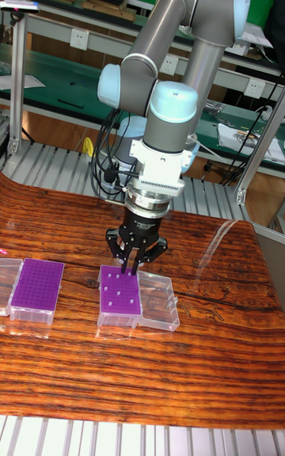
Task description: Transfer all small pipette tips from one holder to another
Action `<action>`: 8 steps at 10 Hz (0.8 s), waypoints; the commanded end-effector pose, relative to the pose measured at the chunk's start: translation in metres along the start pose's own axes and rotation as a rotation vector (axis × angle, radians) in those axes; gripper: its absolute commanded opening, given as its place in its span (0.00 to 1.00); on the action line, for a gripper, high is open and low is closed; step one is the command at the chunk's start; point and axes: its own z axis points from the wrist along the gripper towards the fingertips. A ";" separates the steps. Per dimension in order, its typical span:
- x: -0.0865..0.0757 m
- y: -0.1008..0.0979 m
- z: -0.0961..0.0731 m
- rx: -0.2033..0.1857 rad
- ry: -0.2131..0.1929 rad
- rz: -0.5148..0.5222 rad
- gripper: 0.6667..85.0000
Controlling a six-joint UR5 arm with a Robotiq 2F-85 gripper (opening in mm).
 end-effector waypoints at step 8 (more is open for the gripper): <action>-0.010 0.003 -0.003 0.010 -0.017 0.024 0.26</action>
